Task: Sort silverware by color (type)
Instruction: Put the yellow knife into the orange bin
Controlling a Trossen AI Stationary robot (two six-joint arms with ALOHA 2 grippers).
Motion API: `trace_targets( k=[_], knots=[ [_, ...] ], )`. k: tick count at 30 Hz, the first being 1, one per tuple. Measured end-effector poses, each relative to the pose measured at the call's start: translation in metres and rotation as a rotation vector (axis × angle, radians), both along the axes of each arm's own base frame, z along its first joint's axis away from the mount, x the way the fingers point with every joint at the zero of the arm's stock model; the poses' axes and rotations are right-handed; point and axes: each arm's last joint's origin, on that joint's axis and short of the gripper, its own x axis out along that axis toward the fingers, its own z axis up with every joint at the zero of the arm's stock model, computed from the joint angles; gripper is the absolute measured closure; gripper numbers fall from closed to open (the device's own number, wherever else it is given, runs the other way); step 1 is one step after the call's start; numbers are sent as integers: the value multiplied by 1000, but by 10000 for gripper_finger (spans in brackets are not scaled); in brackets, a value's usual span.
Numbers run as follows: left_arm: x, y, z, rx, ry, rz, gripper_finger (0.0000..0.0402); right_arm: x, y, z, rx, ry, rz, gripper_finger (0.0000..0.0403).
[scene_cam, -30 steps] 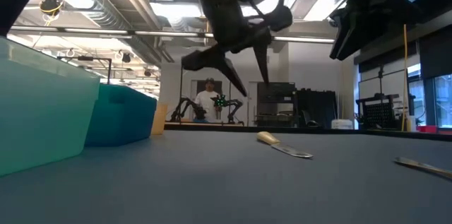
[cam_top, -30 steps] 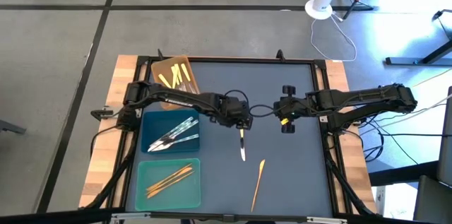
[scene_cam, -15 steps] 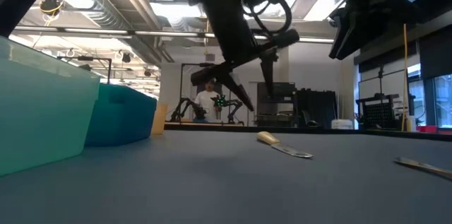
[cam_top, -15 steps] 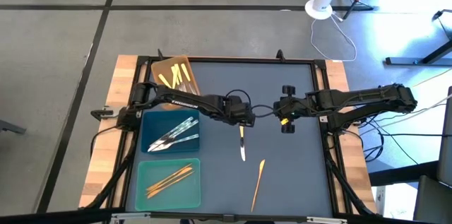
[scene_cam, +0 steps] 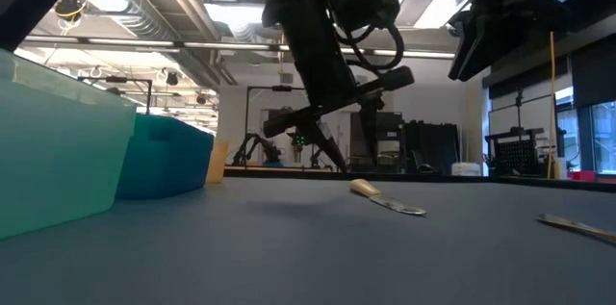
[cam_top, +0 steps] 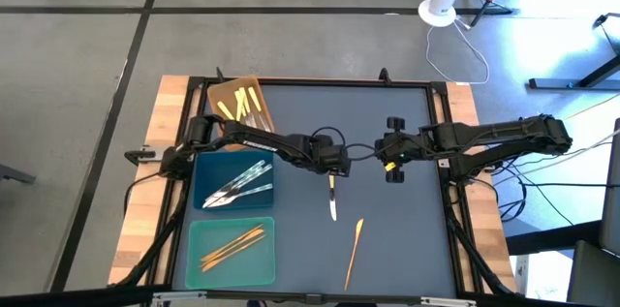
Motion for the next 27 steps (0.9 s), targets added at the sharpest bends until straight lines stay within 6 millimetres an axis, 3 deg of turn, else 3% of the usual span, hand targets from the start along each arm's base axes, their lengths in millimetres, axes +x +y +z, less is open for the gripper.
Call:
trace_targets(
  k=[27],
  knots=[
    [9,0,-29,12,13,7,232,0,0,0,0,0,0,276]
  ],
)
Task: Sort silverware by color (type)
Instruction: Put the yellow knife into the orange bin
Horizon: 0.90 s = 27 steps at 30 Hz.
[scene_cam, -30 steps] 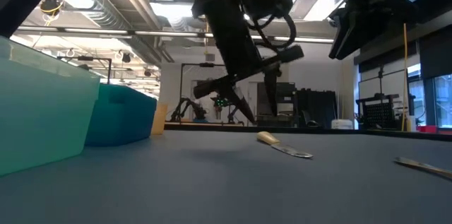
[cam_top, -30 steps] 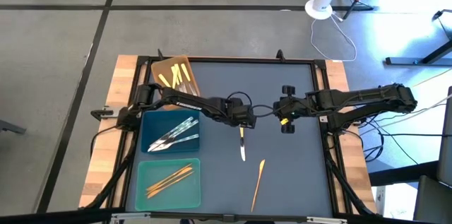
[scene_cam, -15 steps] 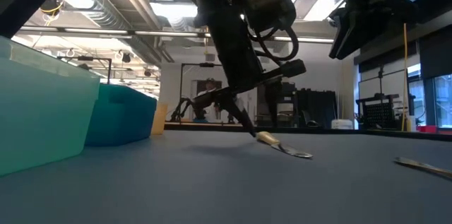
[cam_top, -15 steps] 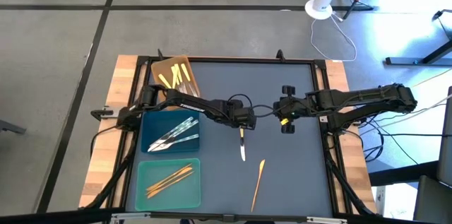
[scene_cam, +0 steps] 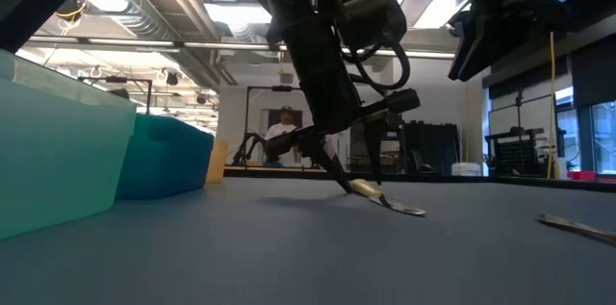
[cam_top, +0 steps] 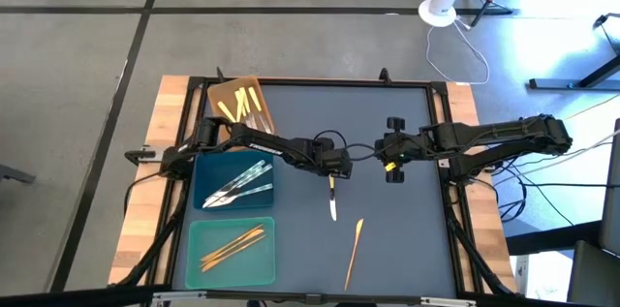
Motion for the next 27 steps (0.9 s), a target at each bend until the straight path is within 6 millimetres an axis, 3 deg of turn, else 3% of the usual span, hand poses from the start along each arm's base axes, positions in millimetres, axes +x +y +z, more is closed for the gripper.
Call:
trace_targets(
  k=[27],
  knots=[
    [-2,2,-3,22,25,8,326,0,0,0,0,0,0,276]
  ],
)
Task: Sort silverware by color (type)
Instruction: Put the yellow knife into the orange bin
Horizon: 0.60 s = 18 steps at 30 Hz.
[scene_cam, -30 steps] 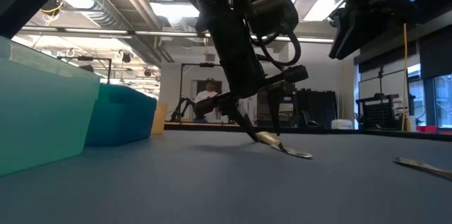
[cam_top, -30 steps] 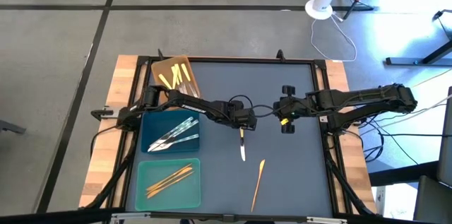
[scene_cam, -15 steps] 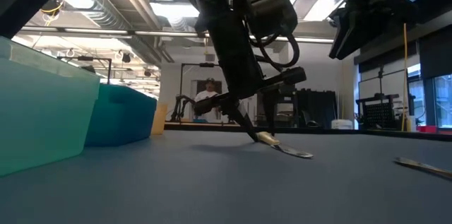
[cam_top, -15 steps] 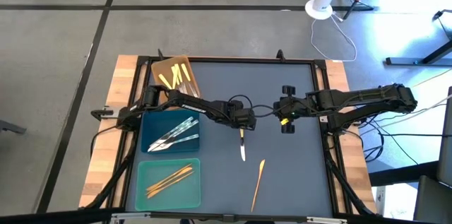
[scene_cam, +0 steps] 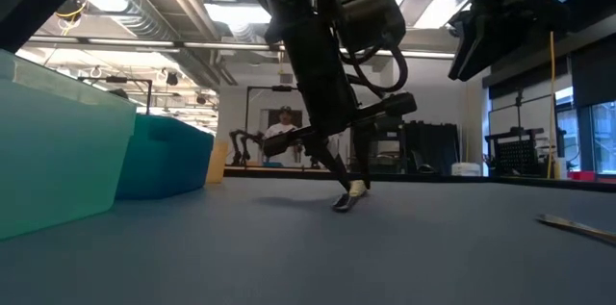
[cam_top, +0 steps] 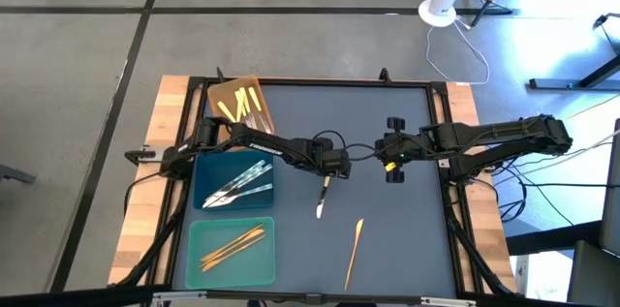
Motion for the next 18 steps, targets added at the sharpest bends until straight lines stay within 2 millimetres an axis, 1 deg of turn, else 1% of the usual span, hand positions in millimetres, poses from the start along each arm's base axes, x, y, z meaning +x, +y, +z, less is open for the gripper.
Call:
trace_targets(
  k=[10,14,18],
  knots=[
    [0,0,3,30,-2,-22,328,0,0,0,0,0,0,276],
    [-3,5,12,64,-3,-20,328,0,0,0,0,2,0,276],
    [-4,12,25,76,-25,-4,328,0,0,0,0,2,-1,276]
  ],
)
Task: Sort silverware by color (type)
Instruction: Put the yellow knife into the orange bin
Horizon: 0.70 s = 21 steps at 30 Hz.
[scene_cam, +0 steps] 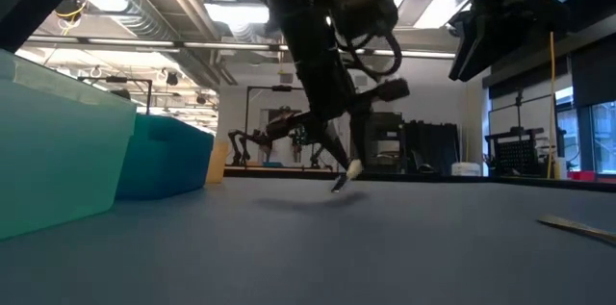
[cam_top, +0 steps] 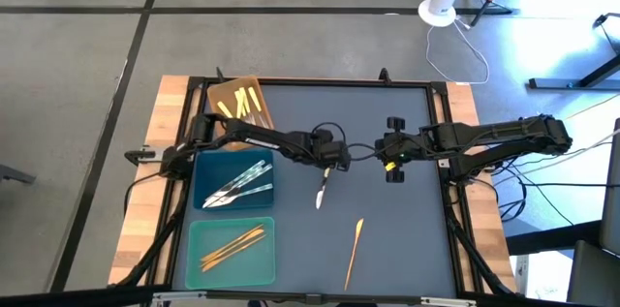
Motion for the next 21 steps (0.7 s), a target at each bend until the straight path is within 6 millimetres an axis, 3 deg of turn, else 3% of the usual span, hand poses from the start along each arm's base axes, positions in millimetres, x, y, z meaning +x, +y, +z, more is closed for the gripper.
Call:
trace_targets(
  k=[6,21],
  knots=[
    [-4,12,16,25,-7,-26,329,0,0,0,1,2,0,276],
    [-34,58,94,174,-78,-21,329,-1,0,0,2,6,-3,276]
  ],
)
